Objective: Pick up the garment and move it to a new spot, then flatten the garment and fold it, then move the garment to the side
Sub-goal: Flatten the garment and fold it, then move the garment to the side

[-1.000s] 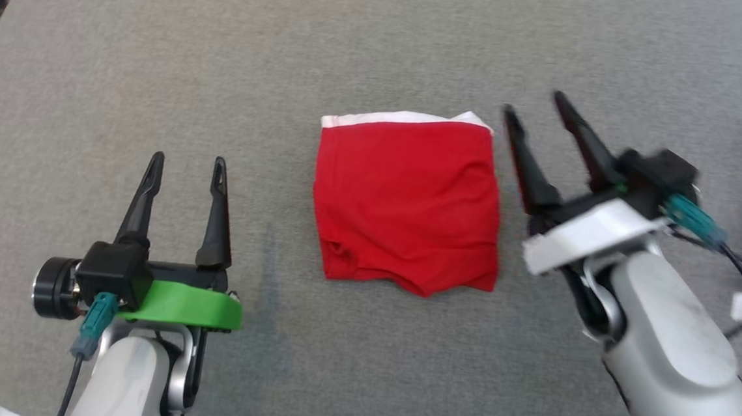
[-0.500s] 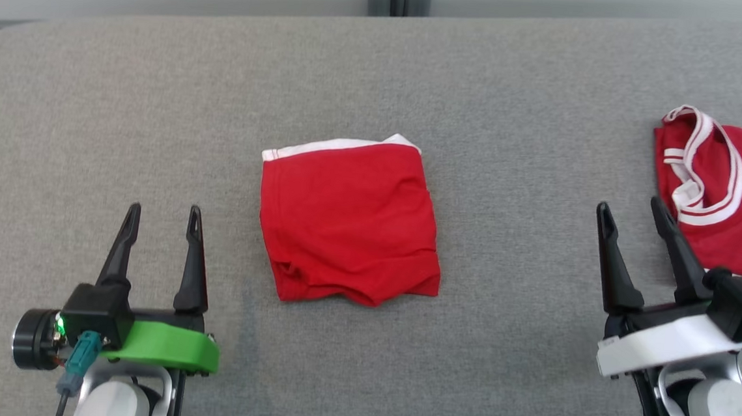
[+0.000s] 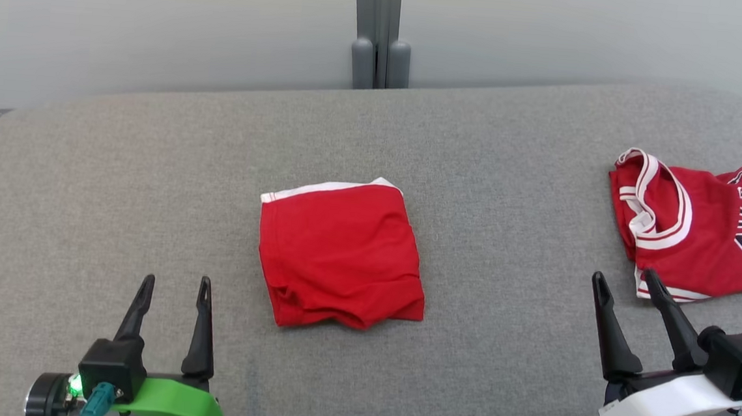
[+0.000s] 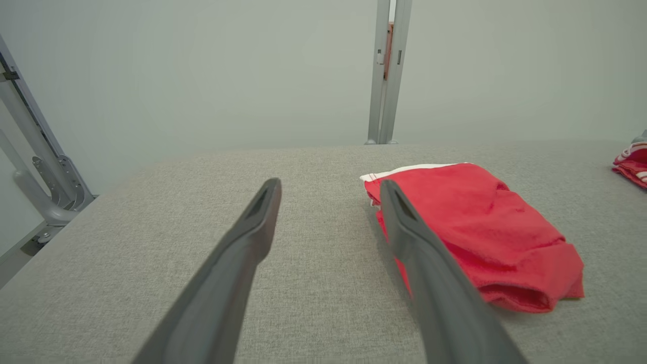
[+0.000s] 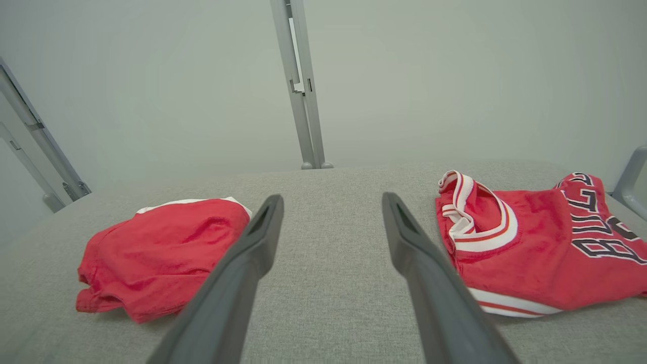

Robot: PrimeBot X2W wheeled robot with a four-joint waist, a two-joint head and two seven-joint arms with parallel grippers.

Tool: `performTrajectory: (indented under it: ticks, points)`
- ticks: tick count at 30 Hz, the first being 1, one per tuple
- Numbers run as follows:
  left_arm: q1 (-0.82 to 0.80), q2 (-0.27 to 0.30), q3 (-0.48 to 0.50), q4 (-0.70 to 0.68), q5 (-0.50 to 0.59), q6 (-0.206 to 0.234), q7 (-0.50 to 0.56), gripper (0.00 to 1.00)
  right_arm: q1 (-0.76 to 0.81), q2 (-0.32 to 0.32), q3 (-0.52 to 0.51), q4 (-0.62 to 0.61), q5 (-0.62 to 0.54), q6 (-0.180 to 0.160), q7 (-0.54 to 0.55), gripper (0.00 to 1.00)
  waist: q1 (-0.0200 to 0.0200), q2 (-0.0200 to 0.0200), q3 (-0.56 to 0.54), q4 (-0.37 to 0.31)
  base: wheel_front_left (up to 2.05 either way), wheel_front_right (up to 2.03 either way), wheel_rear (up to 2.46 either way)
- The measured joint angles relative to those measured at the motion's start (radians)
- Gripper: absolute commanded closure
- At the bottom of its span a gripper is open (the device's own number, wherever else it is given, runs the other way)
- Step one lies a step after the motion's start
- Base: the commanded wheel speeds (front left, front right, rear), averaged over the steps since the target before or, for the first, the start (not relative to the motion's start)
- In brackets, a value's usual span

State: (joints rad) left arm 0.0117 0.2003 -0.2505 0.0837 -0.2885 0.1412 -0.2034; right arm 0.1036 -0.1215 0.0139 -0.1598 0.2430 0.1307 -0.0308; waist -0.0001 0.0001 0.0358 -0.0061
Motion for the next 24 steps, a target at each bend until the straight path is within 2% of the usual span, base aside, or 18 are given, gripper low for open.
performTrajectory:
  ticks: [8,24]
  points:
    - [0.025,0.004,-0.007,-0.009,-0.001,0.009,0.009,0.0,0.036,0.007,-0.008,-0.022,0.001,0.0,0.026,0.0,0.0,0.0,-0.045,0.006,0.0,0.0,0.0]
    - [0.022,0.015,-0.015,-0.008,-0.006,0.013,0.008,0.0,0.036,0.004,-0.025,-0.023,0.003,0.0,0.03,0.0,0.0,0.0,-0.039,0.016,0.0,0.0,0.0]
